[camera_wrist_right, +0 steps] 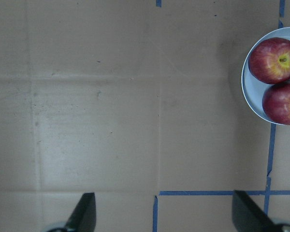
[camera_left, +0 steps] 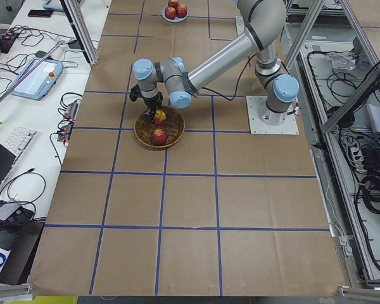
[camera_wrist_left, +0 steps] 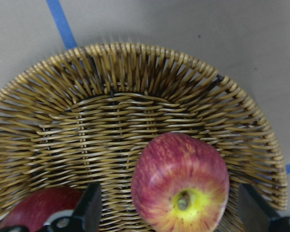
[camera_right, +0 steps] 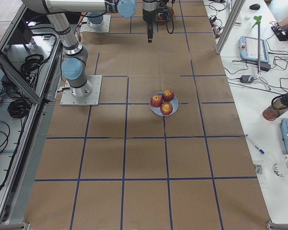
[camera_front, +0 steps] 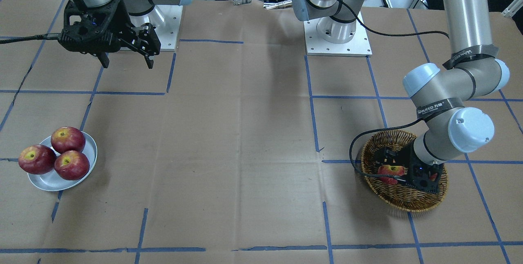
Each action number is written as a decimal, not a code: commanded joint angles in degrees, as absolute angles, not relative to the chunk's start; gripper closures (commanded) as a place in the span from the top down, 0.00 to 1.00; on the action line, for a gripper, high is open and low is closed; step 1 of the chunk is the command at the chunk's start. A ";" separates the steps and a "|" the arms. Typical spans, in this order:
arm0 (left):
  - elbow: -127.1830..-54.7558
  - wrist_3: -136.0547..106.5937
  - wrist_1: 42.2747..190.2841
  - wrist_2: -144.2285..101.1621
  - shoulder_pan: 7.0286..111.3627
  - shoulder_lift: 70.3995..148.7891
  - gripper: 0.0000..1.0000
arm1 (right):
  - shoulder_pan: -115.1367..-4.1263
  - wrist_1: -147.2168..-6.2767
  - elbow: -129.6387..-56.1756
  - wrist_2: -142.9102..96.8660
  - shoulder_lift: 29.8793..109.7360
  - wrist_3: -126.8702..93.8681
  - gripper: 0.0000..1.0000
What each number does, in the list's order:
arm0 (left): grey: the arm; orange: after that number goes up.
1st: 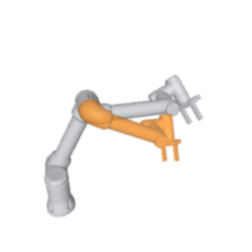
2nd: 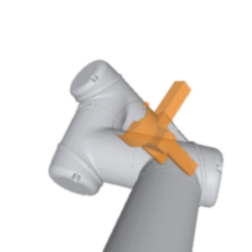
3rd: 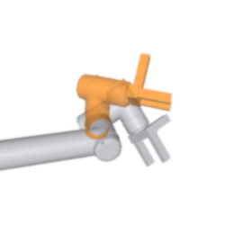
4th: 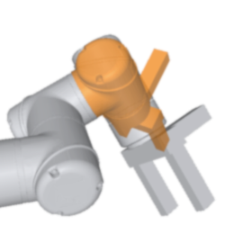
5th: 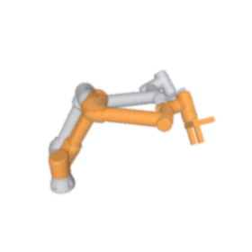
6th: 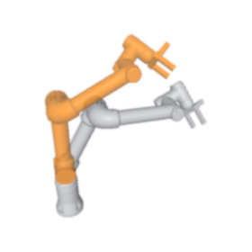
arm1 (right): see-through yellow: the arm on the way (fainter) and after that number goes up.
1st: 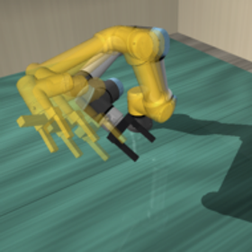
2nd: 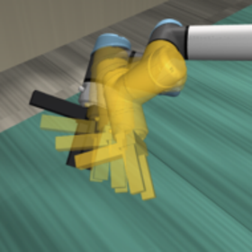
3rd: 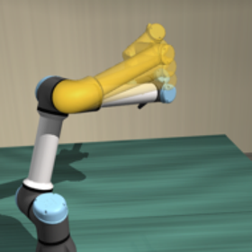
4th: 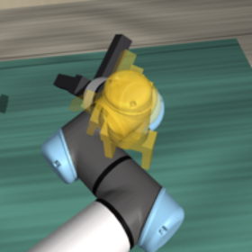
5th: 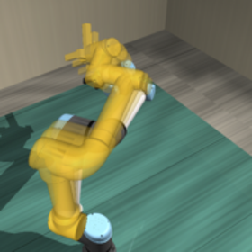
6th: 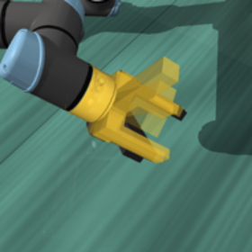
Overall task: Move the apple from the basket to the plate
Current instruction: 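Close the left gripper on the yellow-red apple, then lift the apple and carry it with the left gripper toward table center, then set the apple on the table and raise the left gripper away, then move the right gripper over the apple while the left gripper hovers by the basket, then close the right gripper on the apple and lift it, then carry the apple with the right gripper onto the white plate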
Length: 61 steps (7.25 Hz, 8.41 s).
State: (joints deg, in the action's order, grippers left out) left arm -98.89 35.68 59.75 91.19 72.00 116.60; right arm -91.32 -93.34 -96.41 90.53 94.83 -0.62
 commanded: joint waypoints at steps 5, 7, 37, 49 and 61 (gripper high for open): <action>-98.35 28.34 61.42 91.50 73.64 114.01 0.54 | -91.32 -93.34 -96.42 90.44 94.83 -0.62 1.00; -98.17 16.17 65.99 91.58 82.46 106.12 0.54 | -91.32 -93.34 -96.42 90.53 94.83 -0.62 1.00; -91.76 2.20 94.22 90.88 94.48 84.02 0.99 | -109.67 -118.79 -95.45 91.92 72.90 -22.92 1.00; -95.36 1.76 88.71 91.05 93.43 84.46 0.99 | -112.50 -134.91 -95.45 93.69 57.39 -22.85 0.69; -90.97 1.76 87.71 90.88 93.25 88.94 0.99 | -74.84 -111.70 -103.60 94.66 84.98 17.00 0.55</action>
